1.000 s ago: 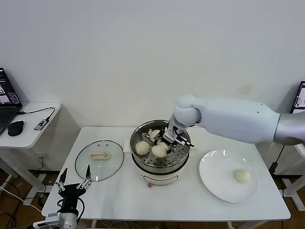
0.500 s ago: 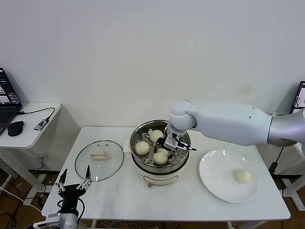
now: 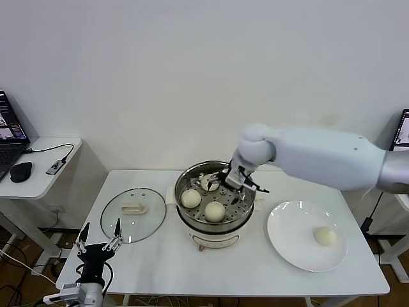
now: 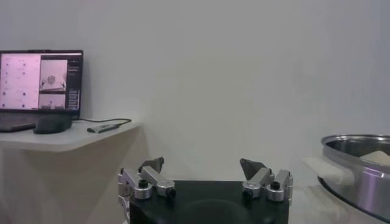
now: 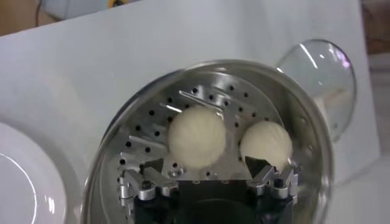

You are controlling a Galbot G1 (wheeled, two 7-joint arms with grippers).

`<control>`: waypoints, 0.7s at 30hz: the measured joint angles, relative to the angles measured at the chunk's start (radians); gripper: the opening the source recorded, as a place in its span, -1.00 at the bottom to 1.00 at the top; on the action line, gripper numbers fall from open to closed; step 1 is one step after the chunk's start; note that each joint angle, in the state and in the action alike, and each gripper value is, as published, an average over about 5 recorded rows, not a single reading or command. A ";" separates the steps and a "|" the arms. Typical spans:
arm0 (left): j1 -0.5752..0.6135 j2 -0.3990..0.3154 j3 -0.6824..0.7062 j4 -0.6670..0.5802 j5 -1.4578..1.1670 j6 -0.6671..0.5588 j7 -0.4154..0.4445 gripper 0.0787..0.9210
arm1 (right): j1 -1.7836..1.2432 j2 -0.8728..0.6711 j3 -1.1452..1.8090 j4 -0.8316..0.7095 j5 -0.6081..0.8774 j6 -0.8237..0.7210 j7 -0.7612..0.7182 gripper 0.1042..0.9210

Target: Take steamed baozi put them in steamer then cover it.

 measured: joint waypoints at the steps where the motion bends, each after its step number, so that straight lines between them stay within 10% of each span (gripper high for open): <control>1: -0.002 0.002 0.000 0.000 0.000 0.000 0.000 0.77 | 0.005 -0.018 0.004 0.006 0.015 -0.033 -0.001 0.76; 21: 0.004 0.025 0.010 -0.006 0.008 -0.007 0.003 0.77 | -0.144 -0.501 0.144 0.099 -0.022 -0.285 -0.073 0.76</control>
